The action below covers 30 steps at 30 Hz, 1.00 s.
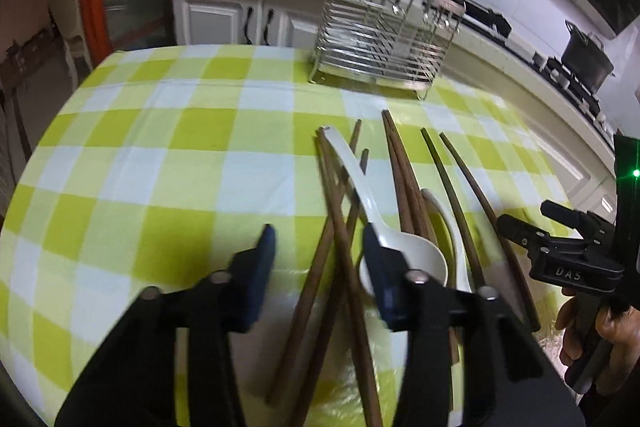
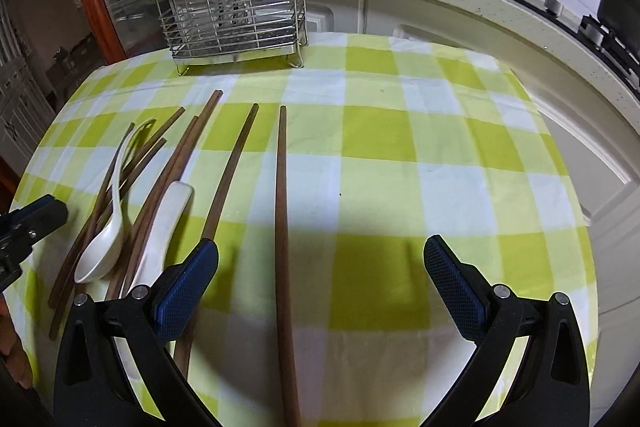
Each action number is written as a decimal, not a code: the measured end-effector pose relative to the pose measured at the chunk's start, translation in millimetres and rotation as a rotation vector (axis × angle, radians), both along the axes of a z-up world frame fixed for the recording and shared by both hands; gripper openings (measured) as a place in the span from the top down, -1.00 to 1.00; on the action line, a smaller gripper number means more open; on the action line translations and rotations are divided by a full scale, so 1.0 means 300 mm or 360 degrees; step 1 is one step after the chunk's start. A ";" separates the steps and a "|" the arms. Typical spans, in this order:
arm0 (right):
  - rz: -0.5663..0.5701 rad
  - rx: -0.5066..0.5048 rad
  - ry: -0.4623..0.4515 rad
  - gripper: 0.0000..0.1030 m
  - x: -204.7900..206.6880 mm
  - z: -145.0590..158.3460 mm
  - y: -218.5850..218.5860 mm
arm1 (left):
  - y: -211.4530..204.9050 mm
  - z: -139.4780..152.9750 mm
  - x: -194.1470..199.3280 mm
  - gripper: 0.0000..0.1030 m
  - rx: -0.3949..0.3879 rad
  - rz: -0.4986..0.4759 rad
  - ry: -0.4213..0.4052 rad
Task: Organize utensils
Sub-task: 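Lower the left tool onto a brown chopstick and close on it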
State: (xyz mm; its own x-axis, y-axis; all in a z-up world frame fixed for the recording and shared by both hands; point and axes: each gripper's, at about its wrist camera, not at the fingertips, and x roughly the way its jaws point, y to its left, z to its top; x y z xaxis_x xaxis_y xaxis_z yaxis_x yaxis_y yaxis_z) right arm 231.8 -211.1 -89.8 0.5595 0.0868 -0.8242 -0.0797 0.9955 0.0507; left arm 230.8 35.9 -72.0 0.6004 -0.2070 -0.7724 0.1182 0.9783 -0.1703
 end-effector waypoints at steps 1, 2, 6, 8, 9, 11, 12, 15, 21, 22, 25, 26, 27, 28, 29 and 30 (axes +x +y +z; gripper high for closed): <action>0.0007 -0.0004 -0.0001 -0.87 0.008 -0.003 0.002 | -0.010 -0.006 0.013 0.39 0.0004 -0.0020 0.0006; 0.0006 -0.0026 -0.0005 -0.87 0.010 -0.005 0.009 | -0.022 -0.013 0.025 0.44 0.0009 -0.0037 0.0009; 0.0036 -0.0014 0.0007 -0.87 0.030 -0.015 0.016 | -0.055 -0.040 0.060 0.52 0.0037 -0.0061 0.0041; 0.0043 -0.0024 0.0005 -0.84 0.039 -0.019 0.018 | -0.061 -0.054 0.075 0.61 0.0047 -0.0059 0.0063; 0.0046 -0.0026 0.0008 -0.83 0.042 -0.022 0.019 | -0.063 -0.057 0.078 0.62 0.0047 -0.0054 0.0069; 0.0048 -0.0019 0.0023 -0.66 0.051 -0.030 0.017 | -0.064 -0.066 0.093 0.68 0.0052 -0.0048 0.0078; 0.0046 -0.0019 0.0028 -0.60 0.055 -0.033 0.017 | -0.064 -0.068 0.097 0.68 0.0052 -0.0047 0.0081; 0.0058 -0.0010 0.0053 -0.45 0.066 -0.048 0.020 | -0.067 -0.076 0.108 0.74 0.0059 -0.0050 0.0088; 0.0082 -0.0029 0.0032 -0.15 0.067 -0.044 0.037 | -0.064 -0.081 0.117 0.82 0.0040 -0.0042 0.0090; 0.0093 -0.0027 0.0029 -0.05 0.068 -0.042 0.040 | -0.063 -0.080 0.117 0.82 0.0042 -0.0041 0.0089; 0.0125 -0.0026 0.0022 0.11 0.068 -0.038 0.051 | -0.060 -0.077 0.119 0.84 0.0025 -0.0039 0.0089; 0.0138 -0.0023 0.0019 0.18 0.067 -0.037 0.055 | -0.060 -0.076 0.118 0.84 0.0023 -0.0040 0.0087; 0.0150 -0.0021 0.0016 0.22 0.067 -0.036 0.060 | -0.060 -0.074 0.117 0.84 0.0019 -0.0038 0.0085; 0.0161 -0.0015 0.0015 0.32 0.064 -0.035 0.062 | -0.058 -0.071 0.115 0.85 0.0014 -0.0036 0.0083; 0.0176 -0.0015 0.0010 0.45 0.062 -0.034 0.067 | -0.056 -0.066 0.113 0.85 0.0012 -0.0037 0.0079; 0.0182 -0.0006 0.0009 0.53 0.063 -0.033 0.066 | -0.056 -0.063 0.111 0.85 0.0011 -0.0036 0.0075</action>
State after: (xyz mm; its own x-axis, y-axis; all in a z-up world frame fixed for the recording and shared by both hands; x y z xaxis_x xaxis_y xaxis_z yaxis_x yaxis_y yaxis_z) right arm 250.6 -191.3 -99.6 0.5415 0.1466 -0.8278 -0.1927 0.9801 0.0475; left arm 264.2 19.0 -90.9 0.5583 -0.2148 -0.8014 0.1323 0.9766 -0.1696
